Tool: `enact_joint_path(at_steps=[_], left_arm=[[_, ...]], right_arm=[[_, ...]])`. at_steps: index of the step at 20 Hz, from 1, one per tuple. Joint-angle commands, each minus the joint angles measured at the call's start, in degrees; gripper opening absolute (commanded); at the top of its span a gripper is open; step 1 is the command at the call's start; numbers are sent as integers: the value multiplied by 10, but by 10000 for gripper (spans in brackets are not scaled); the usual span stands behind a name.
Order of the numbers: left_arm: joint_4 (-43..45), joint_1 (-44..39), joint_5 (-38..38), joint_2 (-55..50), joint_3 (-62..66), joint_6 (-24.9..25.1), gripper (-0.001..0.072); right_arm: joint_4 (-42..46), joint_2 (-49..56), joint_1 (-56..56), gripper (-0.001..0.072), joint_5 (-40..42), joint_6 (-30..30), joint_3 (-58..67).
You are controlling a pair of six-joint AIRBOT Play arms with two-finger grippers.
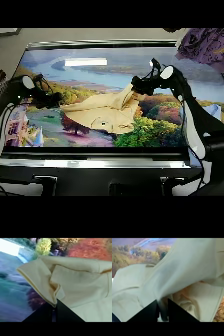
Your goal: Fold the clothes and pants, and hang the long-sleeved shirts on hangers.
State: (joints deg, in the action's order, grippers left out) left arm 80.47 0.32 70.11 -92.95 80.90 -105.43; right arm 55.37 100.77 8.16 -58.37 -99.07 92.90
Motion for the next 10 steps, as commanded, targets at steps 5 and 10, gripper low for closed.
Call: enact_joint_path(at_steps=[5, 10], left_arm=[[-25, 3, 2, -39, 12, 35, 21], [-25, 8, 28, -29, 30, 37, 21]], right_arm=[[-15, -46, -106, 486, -127, 77, 1], [15, -143, -178, 487, -224, 139, -132]])
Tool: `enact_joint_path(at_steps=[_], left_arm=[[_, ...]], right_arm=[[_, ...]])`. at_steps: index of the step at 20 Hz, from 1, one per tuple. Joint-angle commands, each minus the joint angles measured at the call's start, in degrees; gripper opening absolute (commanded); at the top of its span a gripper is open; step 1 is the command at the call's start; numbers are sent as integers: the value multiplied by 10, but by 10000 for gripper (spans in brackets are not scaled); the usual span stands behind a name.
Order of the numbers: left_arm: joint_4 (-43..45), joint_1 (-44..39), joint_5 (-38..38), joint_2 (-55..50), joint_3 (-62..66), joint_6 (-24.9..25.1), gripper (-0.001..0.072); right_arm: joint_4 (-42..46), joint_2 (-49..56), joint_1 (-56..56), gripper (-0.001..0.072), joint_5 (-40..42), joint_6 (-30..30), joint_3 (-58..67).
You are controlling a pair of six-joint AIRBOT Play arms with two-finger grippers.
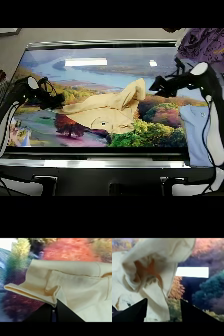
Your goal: Fold the clothes and pants, and hang the long-sleeved shirts on hangers.
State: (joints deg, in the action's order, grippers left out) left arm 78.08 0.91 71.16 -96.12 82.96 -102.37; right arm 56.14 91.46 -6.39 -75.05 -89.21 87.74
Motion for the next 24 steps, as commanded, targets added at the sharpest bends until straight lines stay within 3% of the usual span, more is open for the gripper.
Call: enact_joint_path(at_steps=[1, 4, 7, 12, 22, 23, 24], left_arm=[[-1, 2, 20, 3, 11, 6, 21], [-1, 2, 29, 2, 11, 6, 22], [-1, 2, 30, 2, 11, 6, 22], [-1, 2, 30, 2, 11, 6, 22], [-1, 2, 29, 2, 11, 6, 22], [-1, 2, 29, 2, 11, 6, 22], [-1, 2, 29, 2, 11, 6, 22]], right_arm=[[-13, -70, -27, 487, -43, 44, -141], [-101, -111, 17, 487, 28, 73, -308], [-111, -114, 99, 490, 106, 76, -377], [-105, -97, 200, 510, 221, 58, -385], [-92, -69, 205, 487, 269, 44, -385], [-89, -68, 205, 443, 267, 44, -385], [-89, -67, 205, 328, 269, 44, -385]])
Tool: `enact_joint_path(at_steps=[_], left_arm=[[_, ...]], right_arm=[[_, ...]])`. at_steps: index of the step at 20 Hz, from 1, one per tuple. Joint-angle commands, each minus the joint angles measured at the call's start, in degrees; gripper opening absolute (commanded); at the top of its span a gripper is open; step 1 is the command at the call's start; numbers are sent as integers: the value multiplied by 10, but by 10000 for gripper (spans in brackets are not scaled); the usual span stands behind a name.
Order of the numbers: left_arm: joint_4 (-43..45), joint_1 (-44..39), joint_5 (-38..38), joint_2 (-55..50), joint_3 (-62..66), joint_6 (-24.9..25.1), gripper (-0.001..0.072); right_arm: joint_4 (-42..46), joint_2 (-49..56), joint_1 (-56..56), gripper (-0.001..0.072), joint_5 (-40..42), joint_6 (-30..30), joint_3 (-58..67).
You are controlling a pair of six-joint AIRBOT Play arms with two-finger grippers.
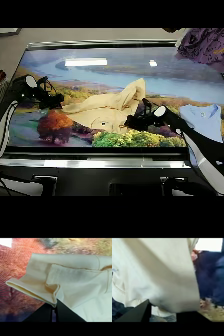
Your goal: Fold the clothes and pants, and hang the long-sleeved shirts on hangers.
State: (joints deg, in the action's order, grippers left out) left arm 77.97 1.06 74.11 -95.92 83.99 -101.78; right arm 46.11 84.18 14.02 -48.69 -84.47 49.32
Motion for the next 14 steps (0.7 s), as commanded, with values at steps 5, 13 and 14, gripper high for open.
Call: enact_joint_path(at_steps=[5, 13, 14], left_arm=[[0, 1, -6, 0, 0, 0, 22], [20, 35, 50, 45, 183, 28, 21], [24, 44, 52, 64, 236, 28, 20]], right_arm=[[9, 11, 1, 35, 16, -6, 3], [238, -84, 1, 34, -31, -95, 268], [301, -104, 1, 34, -42, -119, 331]])
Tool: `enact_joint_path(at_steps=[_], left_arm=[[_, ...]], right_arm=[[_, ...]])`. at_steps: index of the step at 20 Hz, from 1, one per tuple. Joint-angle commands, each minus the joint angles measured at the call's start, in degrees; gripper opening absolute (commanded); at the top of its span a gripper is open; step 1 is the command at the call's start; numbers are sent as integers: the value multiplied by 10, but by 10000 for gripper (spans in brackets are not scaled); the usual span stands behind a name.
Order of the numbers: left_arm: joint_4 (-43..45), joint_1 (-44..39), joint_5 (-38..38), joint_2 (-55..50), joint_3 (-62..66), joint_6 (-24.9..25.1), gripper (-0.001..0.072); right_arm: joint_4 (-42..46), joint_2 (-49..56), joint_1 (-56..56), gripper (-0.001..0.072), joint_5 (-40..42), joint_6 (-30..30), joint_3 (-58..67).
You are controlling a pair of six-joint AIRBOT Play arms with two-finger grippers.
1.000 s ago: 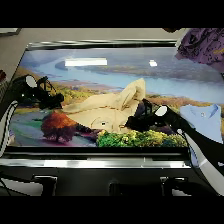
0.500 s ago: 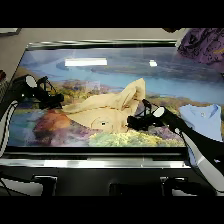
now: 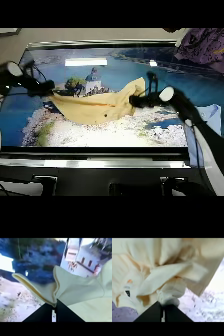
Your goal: Fold the clothes and pants, and hang the long-sleeved shirts on hangers.
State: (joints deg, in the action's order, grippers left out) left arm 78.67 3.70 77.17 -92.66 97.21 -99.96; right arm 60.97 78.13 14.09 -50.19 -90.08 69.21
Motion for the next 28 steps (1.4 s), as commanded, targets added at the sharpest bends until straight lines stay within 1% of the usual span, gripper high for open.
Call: enact_joint_path(at_steps=[1, 3, 4, 7, 10, 11, 13, 15, 17, 19, 22, 23, 25, 28], left_arm=[[17, 26, 21, 51, 155, 10, 20], [17, 41, 14, 97, 250, 10, 20], [17, 47, -5, 135, 267, 10, 21], [21, 56, -65, 279, 227, 10, 21], [36, 56, -85, 400, 178, 8, 21], [47, 56, -85, 428, 174, -2, 20], [56, 56, -85, 461, 174, -28, 20], [56, 56, -83, 464, 174, -43, 20], [55, 56, -75, 441, 165, -47, 20], [45, 55, -50, 397, 148, -46, 20], [31, 55, 14, 295, 121, -46, 20], [32, 55, 19, 257, 108, -46, 20], [36, 55, 13, 165, 85, -46, 20], [36, 55, -18, 20, 81, -46, 20]], right_arm=[[207, -63, 0, 34, -37, -83, 195], [277, -104, 0, 35, -51, -98, 305], [293, -123, 0, 35, -57, -98, 351], [299, -197, 0, 35, -59, -96, 441], [297, -278, 0, 35, -63, -98, 453], [297, -300, 0, 35, -72, -99, 453], [299, -323, 0, 35, -79, -115, 453], [303, -316, 0, 35, -78, -121, 453], [313, -277, 0, 36, -79, -145, 453], [312, -209, 0, 36, -85, -171, 453], [299, -65, 0, 36, -103, -237, 453], [278, -13, 0, 36, -103, -247, 453], [215, 95, 0, 36, -86, -248, 453], [116, 241, 0, 36, -30, -246, 453]])
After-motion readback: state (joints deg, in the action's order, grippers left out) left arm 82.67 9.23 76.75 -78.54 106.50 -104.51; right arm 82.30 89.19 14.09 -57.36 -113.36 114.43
